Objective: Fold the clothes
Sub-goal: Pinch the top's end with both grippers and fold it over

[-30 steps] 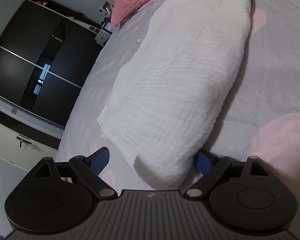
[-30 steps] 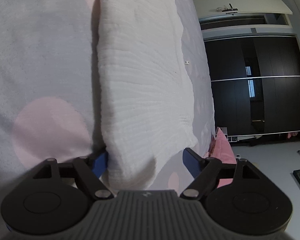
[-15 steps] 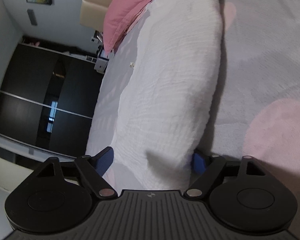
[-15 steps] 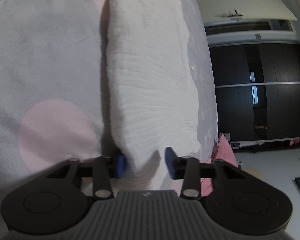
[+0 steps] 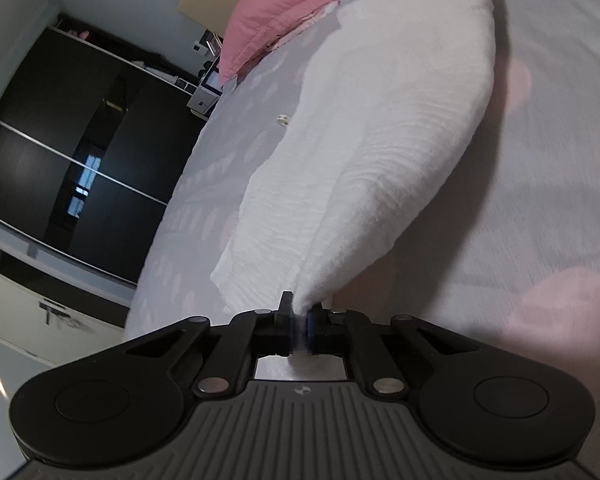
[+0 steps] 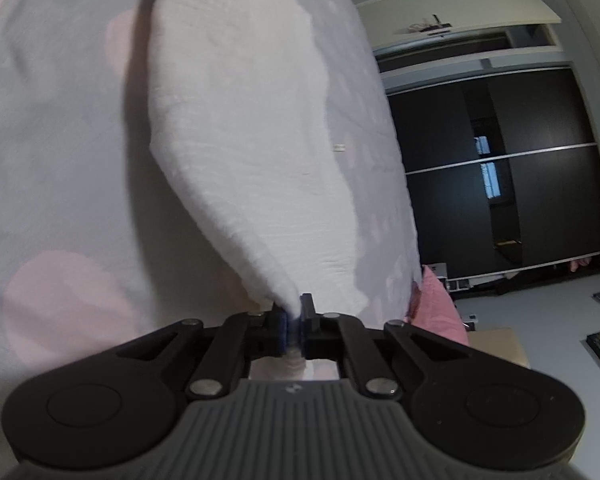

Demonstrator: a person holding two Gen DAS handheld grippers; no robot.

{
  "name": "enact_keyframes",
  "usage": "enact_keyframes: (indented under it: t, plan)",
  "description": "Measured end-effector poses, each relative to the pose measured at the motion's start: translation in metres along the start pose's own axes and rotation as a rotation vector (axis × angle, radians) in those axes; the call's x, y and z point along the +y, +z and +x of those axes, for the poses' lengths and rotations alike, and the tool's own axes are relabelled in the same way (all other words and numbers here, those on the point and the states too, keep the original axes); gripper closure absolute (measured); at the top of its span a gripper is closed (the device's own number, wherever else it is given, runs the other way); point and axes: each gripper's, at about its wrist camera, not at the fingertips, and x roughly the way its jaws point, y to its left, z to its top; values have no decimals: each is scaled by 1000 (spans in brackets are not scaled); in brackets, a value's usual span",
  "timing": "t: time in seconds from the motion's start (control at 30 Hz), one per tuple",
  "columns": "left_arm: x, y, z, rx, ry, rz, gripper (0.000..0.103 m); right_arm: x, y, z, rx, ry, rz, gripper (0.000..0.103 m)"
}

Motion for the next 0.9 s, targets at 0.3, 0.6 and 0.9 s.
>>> enact_keyframes:
  t: [0.3, 0.6, 0.9]
  plan:
    - [39, 9, -46, -43, -14, -38, 101, -34, 4, -34, 6, 15, 59, 98]
    - [37, -4, -107, -43, -64, -36, 101, -37, 3, -87, -6, 113, 128, 98]
    - [7, -16, -126, 29, -198, -29, 101, -19, -1, -94, 16, 278, 136, 97]
